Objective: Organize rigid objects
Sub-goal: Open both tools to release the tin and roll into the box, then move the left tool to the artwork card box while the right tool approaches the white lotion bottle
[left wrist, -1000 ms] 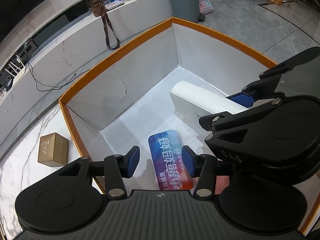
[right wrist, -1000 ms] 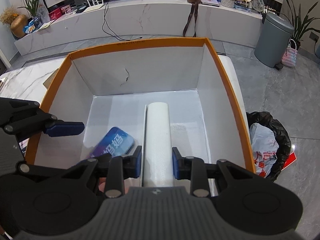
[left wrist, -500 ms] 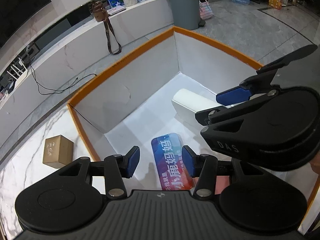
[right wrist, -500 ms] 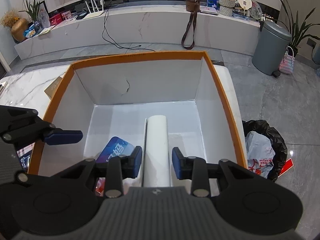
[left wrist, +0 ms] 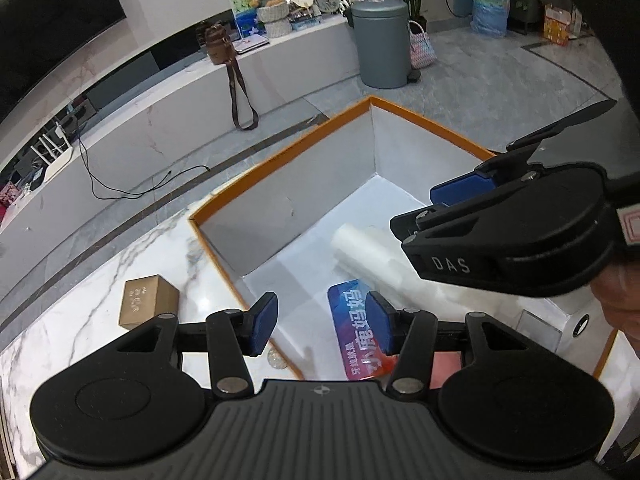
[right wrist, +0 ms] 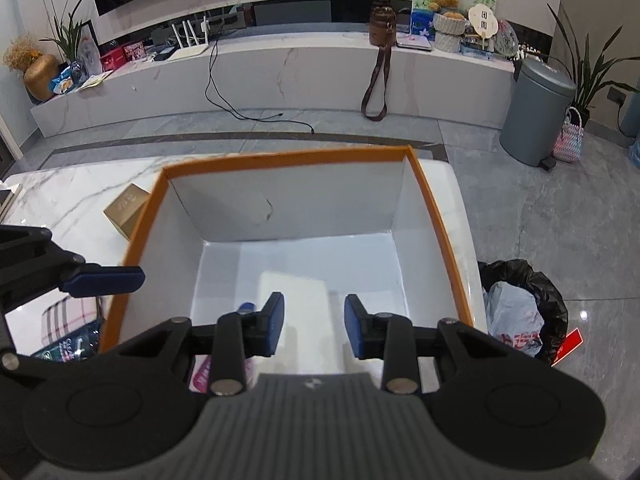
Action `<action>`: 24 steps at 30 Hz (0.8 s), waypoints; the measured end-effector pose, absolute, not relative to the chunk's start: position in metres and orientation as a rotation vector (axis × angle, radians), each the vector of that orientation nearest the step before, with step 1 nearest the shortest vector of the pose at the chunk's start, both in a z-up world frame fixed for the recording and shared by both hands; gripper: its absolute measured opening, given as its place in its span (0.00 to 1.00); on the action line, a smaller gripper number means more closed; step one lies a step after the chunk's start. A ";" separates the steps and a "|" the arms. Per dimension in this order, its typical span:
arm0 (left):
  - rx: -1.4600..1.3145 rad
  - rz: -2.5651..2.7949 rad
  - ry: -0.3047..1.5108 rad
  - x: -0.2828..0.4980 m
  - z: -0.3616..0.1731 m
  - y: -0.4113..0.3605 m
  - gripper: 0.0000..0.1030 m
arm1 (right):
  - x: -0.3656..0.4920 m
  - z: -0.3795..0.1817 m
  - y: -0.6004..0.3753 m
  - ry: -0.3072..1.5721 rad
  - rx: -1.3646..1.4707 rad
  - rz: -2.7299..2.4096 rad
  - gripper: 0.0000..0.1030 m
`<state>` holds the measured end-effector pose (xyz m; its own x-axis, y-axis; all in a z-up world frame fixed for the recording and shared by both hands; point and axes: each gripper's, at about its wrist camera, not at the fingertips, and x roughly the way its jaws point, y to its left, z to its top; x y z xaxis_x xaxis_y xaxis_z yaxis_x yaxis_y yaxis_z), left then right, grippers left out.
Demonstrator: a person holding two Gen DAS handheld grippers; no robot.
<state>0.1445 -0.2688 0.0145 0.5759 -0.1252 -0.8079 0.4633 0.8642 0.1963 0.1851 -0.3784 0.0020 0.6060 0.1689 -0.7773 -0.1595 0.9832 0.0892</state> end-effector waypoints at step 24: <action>0.282 -0.198 0.925 0.099 0.019 -0.131 0.62 | 0.141 0.040 -0.312 0.734 -0.072 0.291 0.39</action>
<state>0.0990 -0.1308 0.0190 0.5874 -0.0466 -0.8079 0.2872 0.9454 0.1543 0.1412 -0.3117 0.0405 0.7043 0.2367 -0.6693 -0.2866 0.9573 0.0369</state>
